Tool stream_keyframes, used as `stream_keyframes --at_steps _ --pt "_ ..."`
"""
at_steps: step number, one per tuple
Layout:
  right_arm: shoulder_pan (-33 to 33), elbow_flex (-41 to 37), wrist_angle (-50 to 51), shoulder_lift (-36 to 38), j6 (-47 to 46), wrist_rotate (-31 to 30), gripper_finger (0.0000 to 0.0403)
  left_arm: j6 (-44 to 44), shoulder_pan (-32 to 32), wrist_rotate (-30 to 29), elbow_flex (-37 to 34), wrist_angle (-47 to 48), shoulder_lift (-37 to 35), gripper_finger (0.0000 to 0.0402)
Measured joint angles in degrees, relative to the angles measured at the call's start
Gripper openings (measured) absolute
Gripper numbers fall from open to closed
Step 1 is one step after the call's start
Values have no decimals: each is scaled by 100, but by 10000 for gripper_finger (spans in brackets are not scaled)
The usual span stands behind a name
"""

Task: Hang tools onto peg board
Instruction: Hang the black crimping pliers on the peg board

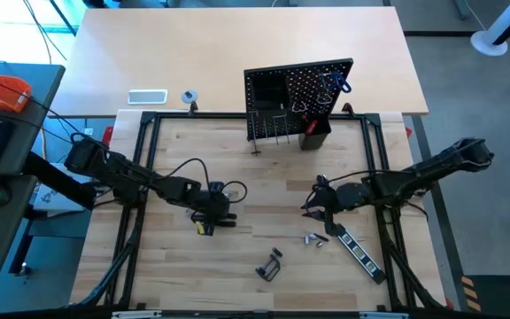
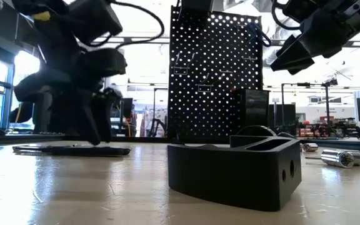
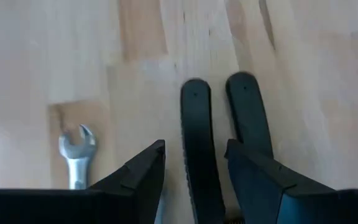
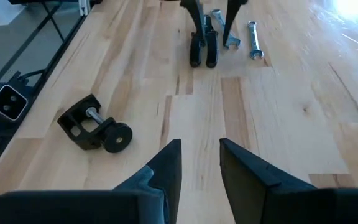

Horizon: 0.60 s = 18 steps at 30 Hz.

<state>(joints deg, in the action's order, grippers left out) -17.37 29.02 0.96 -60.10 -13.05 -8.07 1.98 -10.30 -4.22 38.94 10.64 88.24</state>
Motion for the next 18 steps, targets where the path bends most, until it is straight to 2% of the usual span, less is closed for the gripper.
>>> stream_keyframes --at_steps 4,8,11,15,18 --pt "-121 0 -17 0 -1 -152 103 9 101 283 7 -123 320 166" --pt "-196 0 -35 0 -23 -310 103 26 131 315 17 -220 537 152" --pt "-224 0 -48 0 -23 -398 103 138 124 247 17 -293 546 115" --pt "-227 0 -143 0 -21 -418 103 375 120 248 2 -387 435 45" --pt "-227 0 -209 -2 -30 -421 103 471 124 158 -4 -439 350 45"
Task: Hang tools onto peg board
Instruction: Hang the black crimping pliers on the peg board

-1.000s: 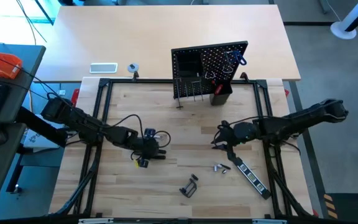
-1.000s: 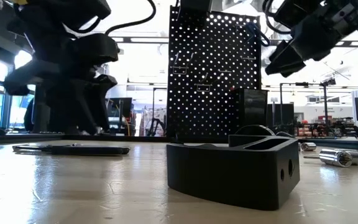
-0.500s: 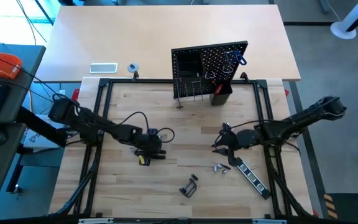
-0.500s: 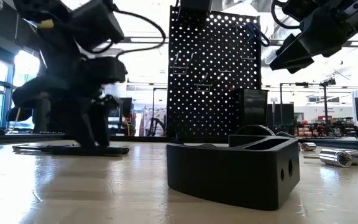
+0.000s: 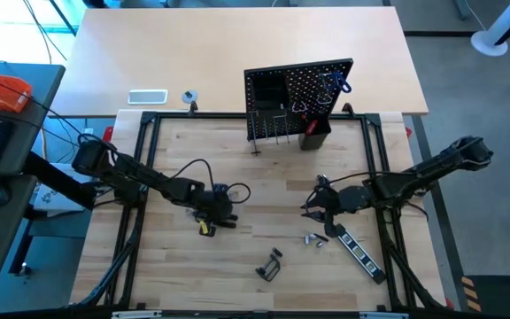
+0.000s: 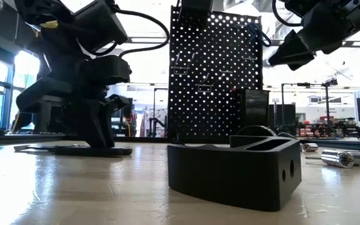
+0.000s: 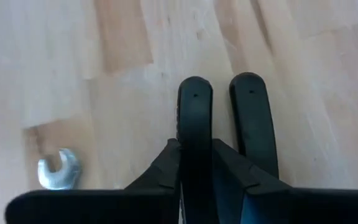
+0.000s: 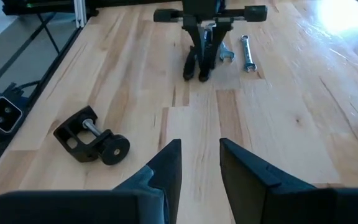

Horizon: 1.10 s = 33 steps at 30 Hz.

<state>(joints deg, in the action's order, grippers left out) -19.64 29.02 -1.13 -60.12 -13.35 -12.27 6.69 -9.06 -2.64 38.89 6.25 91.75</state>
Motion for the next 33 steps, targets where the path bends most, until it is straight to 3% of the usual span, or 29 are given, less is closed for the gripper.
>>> stream_keyframes --at_steps 6,10,20,27,33 --pt "0 0 -55 0 -365 -2 103 228 7 -404 242 13 -222 44" --pt "0 0 -238 0 -877 4 103 535 -14 -607 474 -15 -490 2" --pt "-159 0 -565 0 -1114 7 103 1199 -42 -901 986 396 -1200 3" --pt "-270 0 -789 -332 -937 -142 103 592 -33 -560 805 1665 -1049 8" --pt "-205 0 -1760 -1262 -563 -142 103 -51 -185 -587 161 1635 -1017 48"
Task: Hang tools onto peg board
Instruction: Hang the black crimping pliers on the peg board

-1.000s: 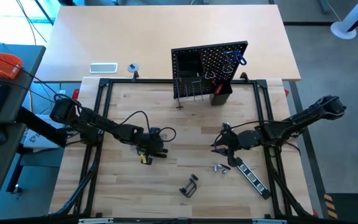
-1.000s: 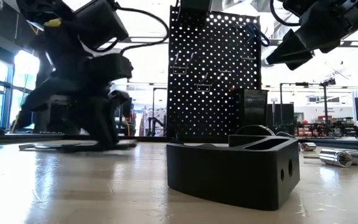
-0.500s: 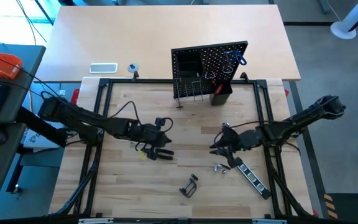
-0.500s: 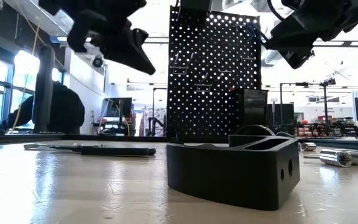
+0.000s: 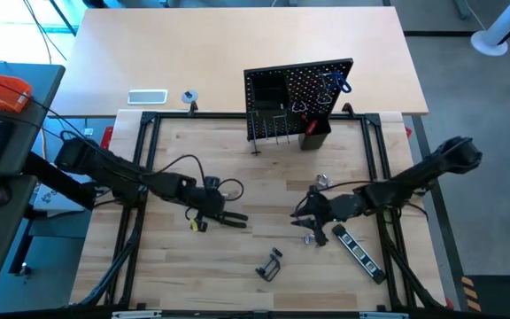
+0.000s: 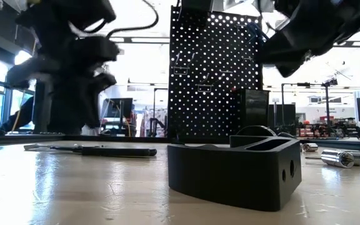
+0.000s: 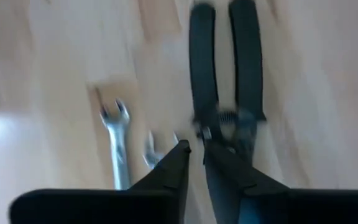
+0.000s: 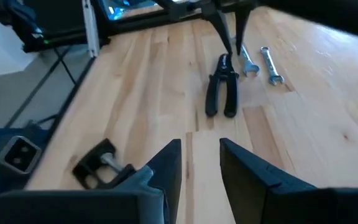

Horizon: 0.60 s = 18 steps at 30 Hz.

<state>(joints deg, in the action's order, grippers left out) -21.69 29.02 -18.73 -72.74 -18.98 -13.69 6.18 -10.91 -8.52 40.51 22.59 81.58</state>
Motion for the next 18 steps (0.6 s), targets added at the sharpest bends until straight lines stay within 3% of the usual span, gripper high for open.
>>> stream_keyframes --at_steps 4,9,18 --pt "113 0 -649 -647 93 54 103 -444 -133 -17 -345 150 0 72" --pt "270 15 -1442 -1286 105 322 103 -796 -396 -121 -617 112 -62 73" --pt "637 21 -2528 -2019 -17 528 103 -920 -497 -88 -1140 -1197 -100 58"
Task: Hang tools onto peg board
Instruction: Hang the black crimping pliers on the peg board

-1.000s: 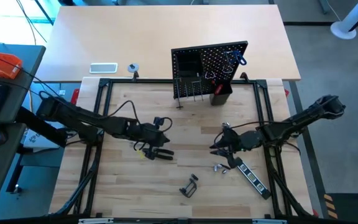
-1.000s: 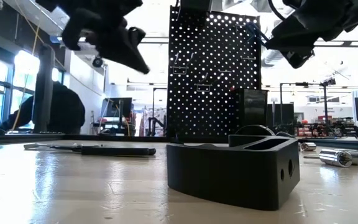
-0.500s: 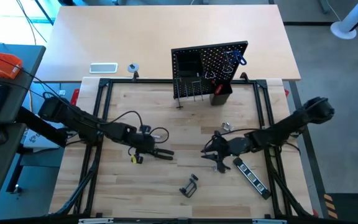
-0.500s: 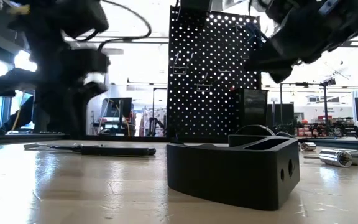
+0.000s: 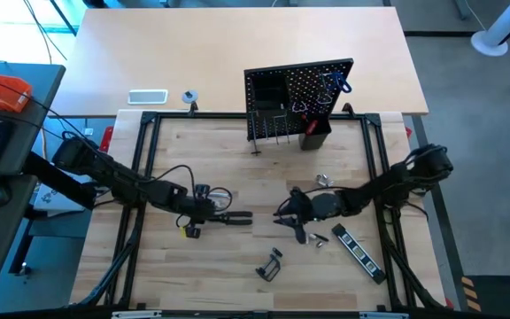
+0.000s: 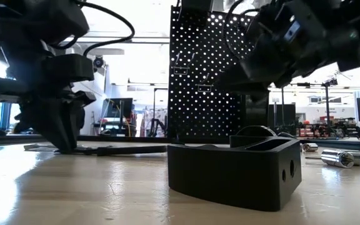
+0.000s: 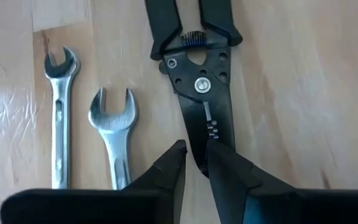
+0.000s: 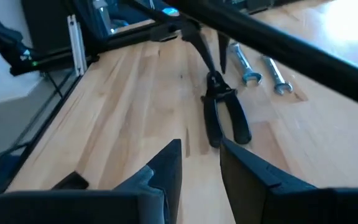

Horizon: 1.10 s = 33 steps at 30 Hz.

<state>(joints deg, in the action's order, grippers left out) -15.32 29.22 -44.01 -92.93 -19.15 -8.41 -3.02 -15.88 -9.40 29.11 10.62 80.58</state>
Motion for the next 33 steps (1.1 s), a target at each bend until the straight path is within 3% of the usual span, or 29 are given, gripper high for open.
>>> stream_keyframes --at_steps 10,19,28,33 --pt "530 84 -810 -1139 -1811 767 104 -390 0 -73 -309 -939 28 39" --pt "778 1123 -672 -2076 -2527 1661 108 -392 4 -209 -284 -1353 457 20" --pt "1083 1356 178 -1901 -2435 1901 176 -193 4 -216 -281 -1522 655 19" --pt "1236 1356 1346 -1515 -2434 1897 185 -72 4 -215 -285 -1531 664 19"
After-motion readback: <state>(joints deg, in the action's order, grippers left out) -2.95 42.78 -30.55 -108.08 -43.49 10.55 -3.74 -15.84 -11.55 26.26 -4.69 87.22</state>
